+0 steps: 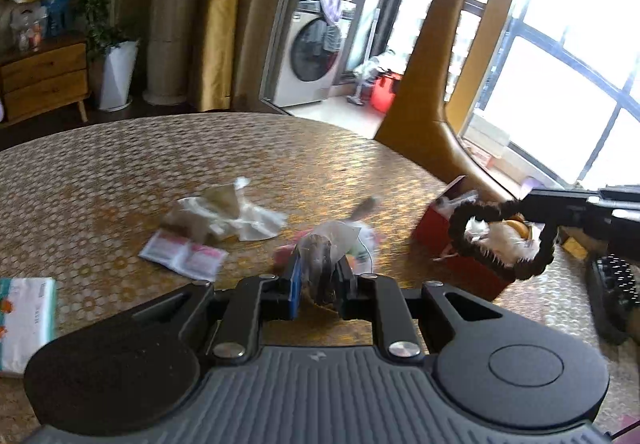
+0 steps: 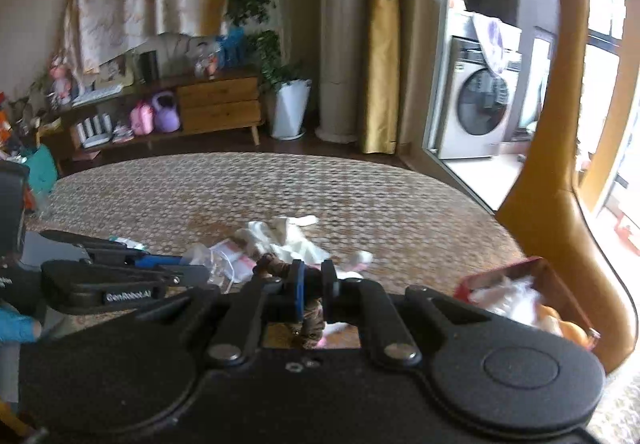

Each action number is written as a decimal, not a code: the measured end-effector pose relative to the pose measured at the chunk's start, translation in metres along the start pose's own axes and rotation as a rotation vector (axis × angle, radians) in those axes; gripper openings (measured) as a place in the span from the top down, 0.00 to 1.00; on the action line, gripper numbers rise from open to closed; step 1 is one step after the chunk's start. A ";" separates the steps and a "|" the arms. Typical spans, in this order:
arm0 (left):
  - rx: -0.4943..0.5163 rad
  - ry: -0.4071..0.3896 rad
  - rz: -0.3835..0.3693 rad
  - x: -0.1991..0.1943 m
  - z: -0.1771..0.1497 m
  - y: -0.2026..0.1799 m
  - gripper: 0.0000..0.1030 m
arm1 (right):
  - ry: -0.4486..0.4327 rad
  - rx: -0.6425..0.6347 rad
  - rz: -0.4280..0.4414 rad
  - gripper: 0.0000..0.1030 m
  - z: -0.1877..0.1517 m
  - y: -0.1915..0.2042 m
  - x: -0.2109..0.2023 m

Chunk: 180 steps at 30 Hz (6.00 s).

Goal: Organize soft objects
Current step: 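Carry the brown beaded bracelet with the right tool over the red box, then open the right tool to drop the bracelet into the red box, then move both tools back toward the white cloth and wipes pack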

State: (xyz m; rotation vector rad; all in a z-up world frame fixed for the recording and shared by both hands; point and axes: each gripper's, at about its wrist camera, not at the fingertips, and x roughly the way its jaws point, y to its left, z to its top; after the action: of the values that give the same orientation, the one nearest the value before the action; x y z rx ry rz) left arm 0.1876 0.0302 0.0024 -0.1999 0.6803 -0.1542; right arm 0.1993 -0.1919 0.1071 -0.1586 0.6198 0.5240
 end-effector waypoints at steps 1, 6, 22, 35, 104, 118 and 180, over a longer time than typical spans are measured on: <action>0.005 0.001 -0.010 0.000 0.003 -0.008 0.84 | -0.002 0.013 -0.008 0.93 -0.002 -0.007 -0.005; 0.039 0.010 -0.063 0.007 0.014 -0.045 0.84 | -0.032 0.059 -0.066 0.93 -0.014 -0.037 -0.027; 0.204 0.051 -0.141 0.065 0.041 -0.153 0.84 | -0.046 0.178 -0.300 0.93 -0.048 -0.142 -0.041; 0.246 0.191 -0.174 0.154 0.051 -0.210 0.84 | 0.020 0.315 -0.393 0.93 -0.060 -0.214 -0.001; 0.327 0.317 -0.249 0.209 0.029 -0.259 0.29 | 0.105 0.488 -0.250 0.43 -0.075 -0.267 0.050; 0.335 0.182 -0.258 0.116 0.038 -0.224 0.29 | 0.011 0.430 -0.171 0.34 -0.053 -0.203 -0.006; 0.167 0.010 0.090 0.074 0.002 0.106 0.00 | 0.231 0.121 0.077 0.01 0.051 0.053 0.207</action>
State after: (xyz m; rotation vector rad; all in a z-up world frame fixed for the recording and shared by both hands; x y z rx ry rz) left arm 0.2535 0.1183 -0.0660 -0.0080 0.6816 -0.1247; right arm 0.3408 -0.0448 0.0270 -0.0819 0.8839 0.5451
